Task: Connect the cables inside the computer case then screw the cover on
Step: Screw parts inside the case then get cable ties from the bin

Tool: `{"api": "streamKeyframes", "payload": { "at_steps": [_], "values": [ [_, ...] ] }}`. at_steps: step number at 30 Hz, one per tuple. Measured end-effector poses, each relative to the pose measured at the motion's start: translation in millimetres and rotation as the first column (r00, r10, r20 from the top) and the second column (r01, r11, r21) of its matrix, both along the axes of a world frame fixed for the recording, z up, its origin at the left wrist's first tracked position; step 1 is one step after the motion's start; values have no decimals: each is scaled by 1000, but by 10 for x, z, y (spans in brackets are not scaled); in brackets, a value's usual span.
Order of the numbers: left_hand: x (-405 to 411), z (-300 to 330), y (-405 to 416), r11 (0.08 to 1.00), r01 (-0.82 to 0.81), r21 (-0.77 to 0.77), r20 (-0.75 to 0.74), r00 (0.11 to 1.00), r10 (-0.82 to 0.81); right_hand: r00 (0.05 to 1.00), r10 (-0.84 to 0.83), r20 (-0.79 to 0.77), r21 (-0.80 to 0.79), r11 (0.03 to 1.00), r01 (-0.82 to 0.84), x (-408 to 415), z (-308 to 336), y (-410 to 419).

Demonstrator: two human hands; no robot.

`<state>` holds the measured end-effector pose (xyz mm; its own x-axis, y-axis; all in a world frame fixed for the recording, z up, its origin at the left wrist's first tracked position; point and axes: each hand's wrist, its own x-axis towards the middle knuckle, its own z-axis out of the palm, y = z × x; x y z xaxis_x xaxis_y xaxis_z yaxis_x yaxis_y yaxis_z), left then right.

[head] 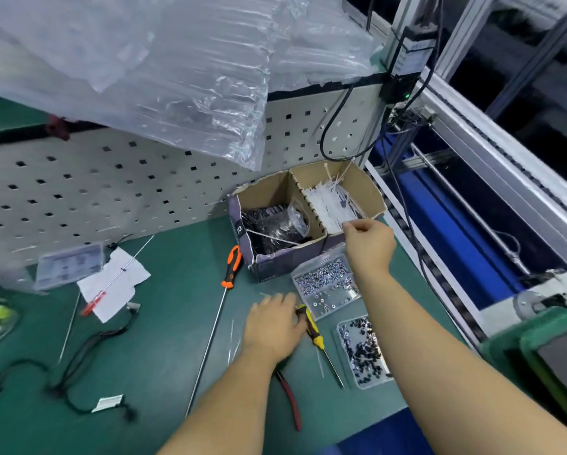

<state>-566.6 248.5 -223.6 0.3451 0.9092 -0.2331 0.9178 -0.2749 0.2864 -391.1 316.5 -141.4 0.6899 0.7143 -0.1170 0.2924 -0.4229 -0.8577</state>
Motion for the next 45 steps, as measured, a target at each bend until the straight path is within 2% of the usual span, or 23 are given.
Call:
{"api": "streamKeyframes", "payload": {
  "at_steps": [3, 6, 12, 15, 17, 18, 20, 21, 22, 23, 24, 25, 26, 27, 29, 31, 33, 35, 38, 42, 43, 45],
  "values": [
    [-151, -183, -289, 942, -326, -84, -214, 929, 303, 995, 59, -78, 84, 995, -53, -120, -4, -104],
    [-122, -271, -548, 794, -573, -203, -251, 814, 524, 981, 73, -181, 104, 993, -55, -334, -109, -281],
    [-4, -279, -532, 741, -601, -300, -94, 791, 604, 965, 104, -239, 89, 992, -85, -541, -209, -493],
    [39, -221, -567, 800, -558, -221, -105, 829, 550, 971, 96, -217, 91, 993, -78, -490, -150, -531],
    [27, -171, -572, 790, -584, -185, 1, 804, 594, 971, 95, -217, 100, 992, -75, -437, -110, -527],
    [4, -139, -545, 749, -629, -209, 102, 748, 656, 969, 94, -230, 104, 992, -71, -416, -95, -525],
    [-32, -83, -415, 659, -684, -312, 318, 579, 751, 958, 88, -274, 110, 992, -59, -381, -72, -516],
    [-21, -19, -328, 614, -661, -431, 410, 463, 786, 950, 90, -300, 112, 992, -58, -365, -61, -523],
    [18, 67, -227, 546, -591, -594, 462, 305, 833, 940, 95, -328, 117, 991, -60, -343, -55, -532],
    [76, 159, -124, 446, -466, -764, 445, 120, 888, 927, 103, -360, 127, 990, -61, -316, -46, -550],
    [146, 276, -25, 334, -299, -894, 362, -42, 931, 914, 106, -392, 139, 989, -55, -277, -33, -570],
    [217, 389, 73, 245, -122, -962, 262, -153, 953, 904, 99, -417, 150, 988, -38, -216, -11, -589],
    [313, 479, 172, 181, 53, -982, 165, -222, 961, 900, 83, -427, 161, 987, -15, -132, 20, -609],
    [415, 547, 243, 158, 210, -965, 104, -248, 963, 903, 69, -425, 171, 985, 5, -48, 53, -636],
    [752, 745, 309, 204, 430, -879, 144, -167, 975, 910, 23, -414, 220, 973, 75, 226, 156, -725],
    [1221, 953, 284, 258, 549, -795, 249, -92, 964, 938, -75, -339, 251, 953, 167, 589, 300, -875],
    [1754, 1181, 199, 245, 637, -731, 280, -47, 959, 939, -197, -283, 305, 909, 283, 989, 502, -1101],
    [2319, 1428, 45, 180, 707, -684, 268, 13, 963, 906, -297, -300, 412, 817, 404, 1410, 770, -1413],
    [3157, 1824, -333, 115, 759, -641, 337, 143, 931, 864, -377, -334, 535, 679, 503, 1980, 1226, -2054],
    [4142, 2403, -1026, -12, 798, -603, 513, 399, 760, 789, -359, -499, 648, 450, 615, 2692, 1750, -3012],
    [4359, 2507, -1206, -15, 781, -625, 542, 448, 711, 766, -375, -522, 640, 422, 642, 2871, 1846, -3246],
    [4786, 2662, -1556, 46, 734, -678, 620, 537, 572, 733, -432, -526, 603, 417, 679, 3249, 1938, -3671]
  ]
}}
